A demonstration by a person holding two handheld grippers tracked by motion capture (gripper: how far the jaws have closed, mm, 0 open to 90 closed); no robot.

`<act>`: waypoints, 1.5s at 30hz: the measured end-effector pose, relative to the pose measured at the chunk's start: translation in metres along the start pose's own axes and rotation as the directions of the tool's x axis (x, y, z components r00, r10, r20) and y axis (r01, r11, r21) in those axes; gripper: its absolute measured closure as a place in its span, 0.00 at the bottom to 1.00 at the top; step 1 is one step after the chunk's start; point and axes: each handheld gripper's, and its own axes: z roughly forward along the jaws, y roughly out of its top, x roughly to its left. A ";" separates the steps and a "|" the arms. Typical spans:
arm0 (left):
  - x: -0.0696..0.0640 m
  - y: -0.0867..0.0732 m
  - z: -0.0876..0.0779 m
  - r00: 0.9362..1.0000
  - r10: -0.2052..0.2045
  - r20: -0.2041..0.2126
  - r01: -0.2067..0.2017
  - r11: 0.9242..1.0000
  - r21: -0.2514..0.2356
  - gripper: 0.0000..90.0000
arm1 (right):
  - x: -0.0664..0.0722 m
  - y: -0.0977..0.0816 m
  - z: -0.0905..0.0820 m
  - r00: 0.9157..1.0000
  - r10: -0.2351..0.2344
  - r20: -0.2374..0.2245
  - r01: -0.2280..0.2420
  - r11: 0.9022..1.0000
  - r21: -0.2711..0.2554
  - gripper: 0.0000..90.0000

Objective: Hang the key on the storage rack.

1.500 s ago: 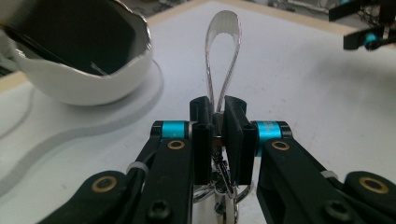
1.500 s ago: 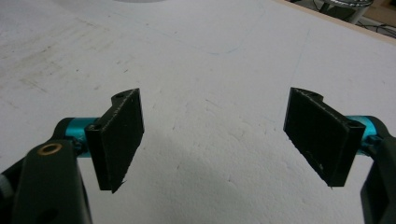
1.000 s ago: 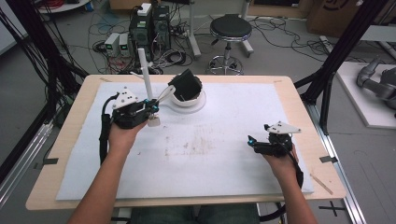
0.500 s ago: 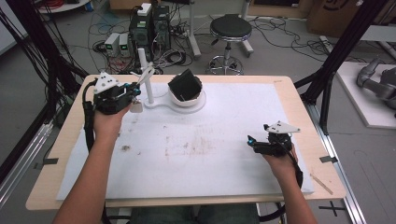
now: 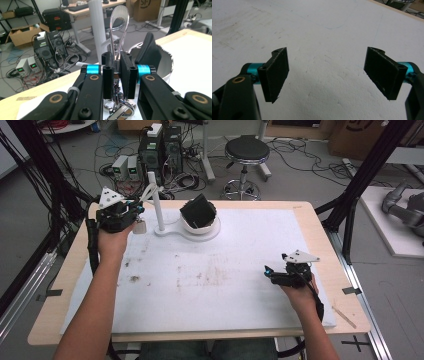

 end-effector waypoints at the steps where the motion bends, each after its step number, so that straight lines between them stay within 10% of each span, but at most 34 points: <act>1: 0.000 -0.001 0.002 1.000 -0.002 -0.001 0.002 1.000 0.005 0.90 | 0.000 0.000 0.000 1.000 0.001 0.000 -0.001 1.000 0.000 0.23; 17: 0.002 -0.015 0.023 1.000 0.001 -0.022 0.001 0.996 0.087 0.89 | 0.000 -0.001 -0.001 1.000 0.009 0.001 -0.009 1.000 0.004 0.23; 26: 0.002 -0.023 0.015 0.999 -0.025 -0.022 0.027 0.996 0.088 0.64 | 0.000 -0.001 0.000 1.000 0.008 -0.002 -0.008 1.000 -0.002 0.23; 36: -0.013 -0.028 0.003 0.997 -0.009 0.080 0.002 0.996 0.087 0.46 | -0.002 0.003 -0.004 0.998 0.060 -0.027 -0.061 0.997 -0.048 0.23; 45: -0.034 -0.039 -0.005 0.978 0.006 0.209 -0.021 0.997 0.073 0.35 | -0.002 0.004 -0.005 0.998 0.060 -0.027 -0.061 0.997 -0.056 0.23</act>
